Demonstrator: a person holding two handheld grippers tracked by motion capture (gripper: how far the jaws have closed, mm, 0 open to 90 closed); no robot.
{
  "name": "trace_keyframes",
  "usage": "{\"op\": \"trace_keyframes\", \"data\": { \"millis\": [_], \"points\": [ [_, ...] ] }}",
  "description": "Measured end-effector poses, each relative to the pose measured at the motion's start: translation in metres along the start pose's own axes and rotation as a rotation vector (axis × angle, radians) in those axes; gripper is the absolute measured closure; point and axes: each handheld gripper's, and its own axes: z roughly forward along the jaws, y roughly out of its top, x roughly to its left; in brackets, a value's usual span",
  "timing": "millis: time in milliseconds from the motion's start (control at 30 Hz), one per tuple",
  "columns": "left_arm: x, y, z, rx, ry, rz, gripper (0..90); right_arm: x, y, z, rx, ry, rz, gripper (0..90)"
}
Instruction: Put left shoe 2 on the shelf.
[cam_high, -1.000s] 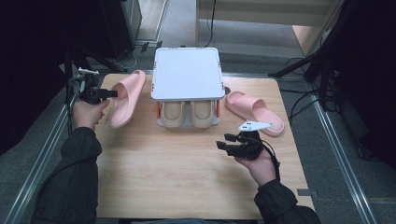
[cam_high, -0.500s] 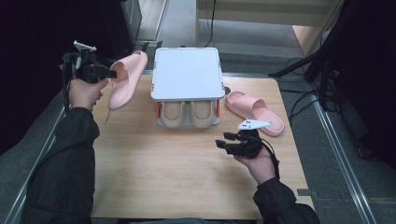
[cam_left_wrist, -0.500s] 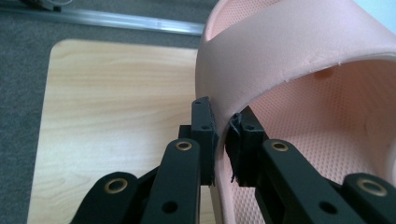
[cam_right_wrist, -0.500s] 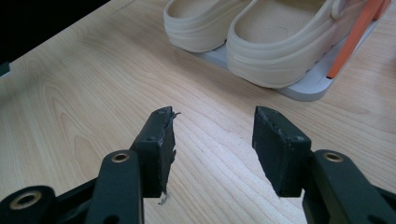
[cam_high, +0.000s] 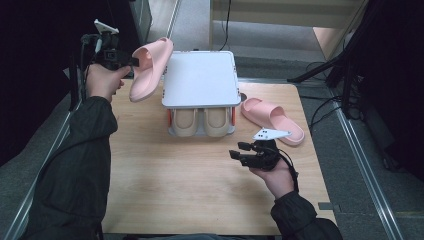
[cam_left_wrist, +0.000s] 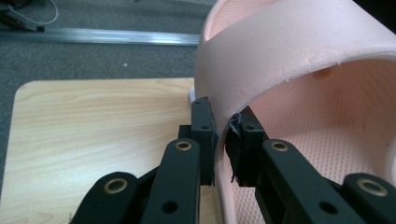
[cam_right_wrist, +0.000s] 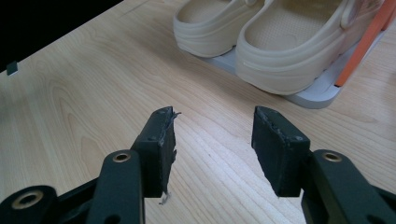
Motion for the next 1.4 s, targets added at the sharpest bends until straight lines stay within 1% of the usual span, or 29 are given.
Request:
{"op": "trace_keyframes", "data": {
  "millis": [67,100,233,267,300,333,367,400,467,567,633,667,700,733,800,867,900,933,967,1033,1067,1100,1133,1233,1333,1400],
  "points": [
    [-0.010,0.006,0.002,0.006,-0.004,0.017,81.6,0.000,0.000,0.001,0.000,0.001,0.000,50.0],
    [-0.013,0.008,0.003,0.009,-0.005,0.025,81.6,0.000,0.000,0.001,0.000,0.003,0.000,50.0],
    [-0.027,0.017,0.009,0.005,-0.025,0.025,81.7,-0.001,0.000,0.001,0.002,0.005,0.001,50.0],
    [-0.031,0.019,0.011,0.016,-0.024,0.043,81.7,0.000,0.000,0.001,0.001,0.006,0.001,50.0],
    [-0.035,0.020,0.014,0.008,-0.024,0.038,81.6,0.000,0.000,0.001,0.001,0.006,0.000,50.0],
    [-0.039,0.021,0.016,0.014,-0.026,0.050,81.5,0.000,0.000,0.001,0.000,0.006,0.000,50.0],
    [-0.042,0.022,0.018,0.008,-0.029,0.045,81.4,-0.001,0.000,0.001,0.001,0.007,0.002,50.0],
    [-0.044,0.023,0.022,0.015,-0.037,0.050,81.3,-0.001,0.000,0.001,0.001,0.007,0.002,50.0],
    [-0.049,0.023,0.029,0.019,-0.041,0.047,81.3,-0.001,0.000,0.001,0.001,0.005,0.000,50.0],
    [-0.053,0.023,0.039,0.029,-0.035,0.053,81.2,-0.001,0.000,0.000,0.003,0.006,0.002,50.0],
    [-0.056,0.023,0.046,0.025,-0.029,0.045,81.1,-0.001,0.000,0.000,0.002,0.008,0.002,50.0],
    [-0.057,0.023,0.049,0.033,-0.027,0.048,80.9,-0.001,0.000,0.000,0.001,0.008,0.001,50.0],
    [-0.057,0.023,0.051,0.034,-0.023,0.054,80.7,-0.001,0.000,0.000,-0.001,0.008,0.000,50.0],
    [-0.058,0.022,0.053,0.030,-0.019,0.048,80.6,-0.001,0.000,0.000,0.000,0.007,0.000,50.0],
    [-0.060,0.022,0.058,0.038,-0.013,0.055,80.1,-0.001,0.000,0.000,-0.002,0.008,0.000,50.0],
    [-0.061,0.020,0.061,0.044,-0.020,0.050,79.4,-0.002,0.000,0.000,-0.001,0.007,0.002,50.0],
    [-0.062,0.020,0.061,0.042,-0.025,0.053,78.6,-0.002,0.000,0.000,-0.002,0.007,0.003,50.0],
    [-0.064,0.019,0.062,0.029,-0.025,0.041,77.9,-0.002,0.000,0.000,-0.001,0.007,0.003,50.0],
    [-0.064,0.019,0.062,0.034,-0.022,0.054,77.6,-0.002,0.000,0.000,-0.001,0.007,0.003,50.0],
    [-0.065,0.019,0.062,0.040,-0.037,0.056,75.7,-0.002,0.000,0.000,-0.001,0.007,0.002,50.0],
    [-0.066,0.018,0.061,0.048,-0.052,0.055,73.9,-0.002,0.000,0.000,-0.001,0.007,0.002,50.0],
    [-0.067,0.018,0.061,0.054,-0.056,0.060,72.5,-0.002,0.000,0.000,-0.002,0.008,-0.001,50.1],
    [-0.068,0.018,0.061,0.060,-0.055,0.071,71.6,-0.001,0.000,0.000,-0.002,0.008,-0.002,50.1],
    [-0.071,0.016,0.062,0.066,-0.055,0.083,70.1,-0.001,0.000,0.000,-0.003,0.008,-0.001,50.0],
    [-0.072,0.016,0.061,0.071,-0.090,0.086,67.1,-0.001,0.000,0.000,0.000,0.008,-0.001,50.0],
    [-0.076,0.014,0.060,0.068,-0.083,0.096,66.8,-0.001,0.000,0.000,0.002,0.009,-0.001,50.1]
  ]
}}
